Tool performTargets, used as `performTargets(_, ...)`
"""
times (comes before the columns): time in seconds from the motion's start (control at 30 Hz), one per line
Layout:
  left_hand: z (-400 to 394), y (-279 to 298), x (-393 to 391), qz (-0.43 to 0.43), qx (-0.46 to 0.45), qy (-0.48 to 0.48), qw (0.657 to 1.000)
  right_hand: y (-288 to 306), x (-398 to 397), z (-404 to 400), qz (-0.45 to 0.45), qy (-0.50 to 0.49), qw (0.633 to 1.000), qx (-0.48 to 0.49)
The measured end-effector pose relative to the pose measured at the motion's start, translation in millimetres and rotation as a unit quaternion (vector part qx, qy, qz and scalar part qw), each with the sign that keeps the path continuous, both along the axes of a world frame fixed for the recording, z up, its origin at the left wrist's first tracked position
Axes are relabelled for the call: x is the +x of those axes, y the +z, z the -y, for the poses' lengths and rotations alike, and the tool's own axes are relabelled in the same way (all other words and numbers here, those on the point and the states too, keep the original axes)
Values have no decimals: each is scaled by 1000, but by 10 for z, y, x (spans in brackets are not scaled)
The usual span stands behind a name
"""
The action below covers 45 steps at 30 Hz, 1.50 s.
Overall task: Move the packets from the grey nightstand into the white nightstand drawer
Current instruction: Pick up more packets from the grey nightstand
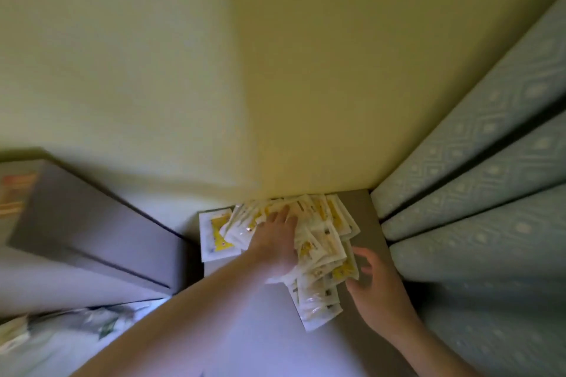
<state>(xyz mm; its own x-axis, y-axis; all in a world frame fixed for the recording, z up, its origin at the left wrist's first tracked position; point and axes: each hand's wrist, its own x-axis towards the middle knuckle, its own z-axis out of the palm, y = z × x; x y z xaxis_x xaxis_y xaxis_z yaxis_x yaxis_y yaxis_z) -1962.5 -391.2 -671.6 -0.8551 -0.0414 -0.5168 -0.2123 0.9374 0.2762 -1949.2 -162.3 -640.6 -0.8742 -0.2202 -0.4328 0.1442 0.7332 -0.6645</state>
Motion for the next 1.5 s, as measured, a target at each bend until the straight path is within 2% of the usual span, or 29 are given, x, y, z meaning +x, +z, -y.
performTargets(0.2,-56,-743,-57,-30,-32,-11,999,-569,65,-87,31,-41,998,-27)
performTargets(0.37,-30,-791,90,-122,-50,-40,990,-746,226,-145,48,-70,996,-36)
performTargets(0.5,55,-729,107,-134,-51,-48,989,-709,250,-154,42,-72,996,-43)
performTargets(0.67,61,-832,119,-190,22,119,974,-781,187,-121,31,-79,994,-65)
performTargets(0.73,77,-871,75,-178,40,140,973,-847,149,-89,25,-87,993,-77)
performTargets(0.93,-25,-843,-201,-110,1,83,990,-1055,117,-6,10,-112,988,-105)
performTargets(1.03,-79,-815,-413,-44,-12,109,993,-1142,139,8,2,-131,985,-112)
performTargets(1.13,-93,-784,-563,21,-58,87,994,-1204,201,-1,4,-135,985,-110)
performTargets(1.23,-63,-766,-622,9,-86,61,994,-1208,227,-22,16,-147,982,-118)
performTargets(1.37,-10,-694,-573,-39,-42,72,996,-1167,218,-53,11,-146,982,-124)
performTargets(1.43,32,-616,-481,-47,55,114,991,-1128,212,-65,5,-145,981,-127)
performTargets(1.5,70,-470,-341,-53,174,179,967,-1067,200,-60,-1,-143,982,-122)
